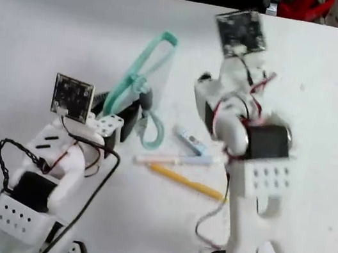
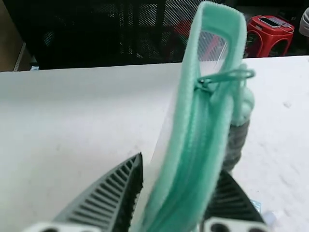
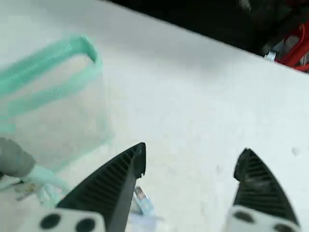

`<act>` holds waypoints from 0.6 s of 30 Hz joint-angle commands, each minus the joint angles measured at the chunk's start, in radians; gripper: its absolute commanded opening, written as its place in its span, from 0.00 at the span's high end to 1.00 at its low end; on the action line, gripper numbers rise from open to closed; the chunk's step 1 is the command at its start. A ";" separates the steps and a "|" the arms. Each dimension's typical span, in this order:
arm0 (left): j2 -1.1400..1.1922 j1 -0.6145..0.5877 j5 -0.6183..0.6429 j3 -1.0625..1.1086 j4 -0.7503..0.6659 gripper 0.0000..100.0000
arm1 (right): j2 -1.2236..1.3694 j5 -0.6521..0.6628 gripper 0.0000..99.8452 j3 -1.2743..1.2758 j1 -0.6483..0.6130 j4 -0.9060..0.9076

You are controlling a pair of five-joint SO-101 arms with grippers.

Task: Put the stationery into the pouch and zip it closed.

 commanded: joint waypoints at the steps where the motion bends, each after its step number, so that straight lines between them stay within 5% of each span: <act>1: -0.015 -0.012 0.009 -0.003 -0.017 0.82 | 0.148 0.126 0.84 -0.003 0.036 0.087; 7: -0.013 -0.105 0.017 0.021 -0.086 0.85 | 0.265 0.167 0.84 0.092 0.045 0.054; 18: -0.015 -0.047 0.009 0.064 -0.129 0.85 | 0.188 0.170 0.83 0.410 -0.027 -0.223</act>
